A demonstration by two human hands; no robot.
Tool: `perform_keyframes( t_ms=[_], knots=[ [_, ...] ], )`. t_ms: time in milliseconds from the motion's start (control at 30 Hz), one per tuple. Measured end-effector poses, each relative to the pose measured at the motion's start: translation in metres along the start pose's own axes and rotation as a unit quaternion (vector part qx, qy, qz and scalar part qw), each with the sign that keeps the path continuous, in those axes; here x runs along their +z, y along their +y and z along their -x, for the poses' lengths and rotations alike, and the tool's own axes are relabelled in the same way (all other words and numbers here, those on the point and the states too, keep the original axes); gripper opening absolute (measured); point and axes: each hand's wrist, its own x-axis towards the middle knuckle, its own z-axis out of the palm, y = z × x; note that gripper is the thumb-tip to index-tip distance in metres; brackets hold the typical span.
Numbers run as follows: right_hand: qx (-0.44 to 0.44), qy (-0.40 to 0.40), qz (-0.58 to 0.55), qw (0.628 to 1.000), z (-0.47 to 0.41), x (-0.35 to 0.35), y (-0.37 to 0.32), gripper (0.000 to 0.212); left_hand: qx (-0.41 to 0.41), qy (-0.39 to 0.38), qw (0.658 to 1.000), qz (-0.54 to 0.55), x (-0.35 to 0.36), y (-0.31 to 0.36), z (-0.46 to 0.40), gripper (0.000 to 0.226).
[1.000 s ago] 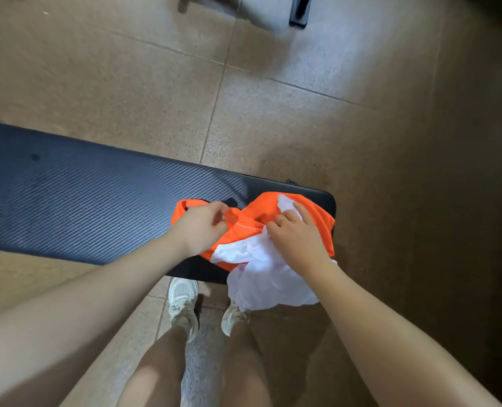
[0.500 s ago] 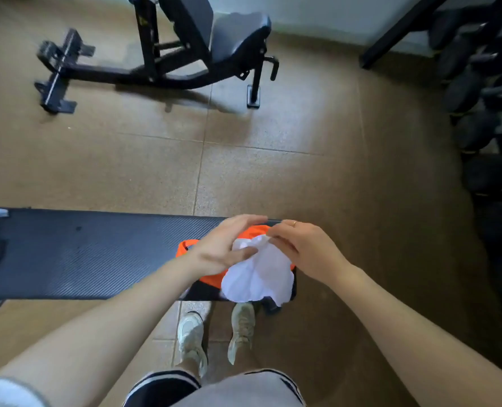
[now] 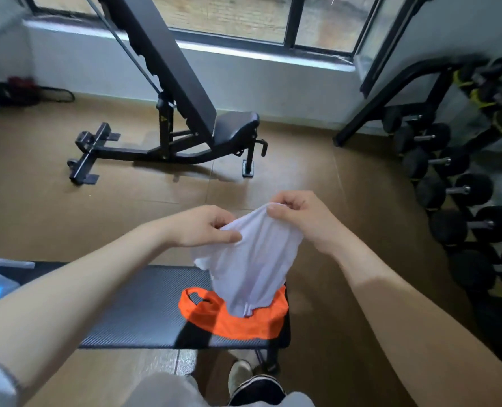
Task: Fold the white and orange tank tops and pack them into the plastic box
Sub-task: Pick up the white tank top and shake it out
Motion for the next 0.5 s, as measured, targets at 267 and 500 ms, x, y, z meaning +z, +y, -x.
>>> perform_keyframes(
  t_ms=[267, 500],
  knots=[
    [0.045, 0.010, 0.035, 0.998, -0.015, -0.010, -0.019, 0.016, -0.114, 0.076, 0.964, -0.228, -0.035, 0.011, 0.016, 0.049],
    [0.048, -0.076, 0.290, 0.953, -0.025, -0.007, -0.007, 0.023, -0.048, 0.220, 0.963, -0.150, -0.067, 0.041, 0.028, 0.020]
  ],
)
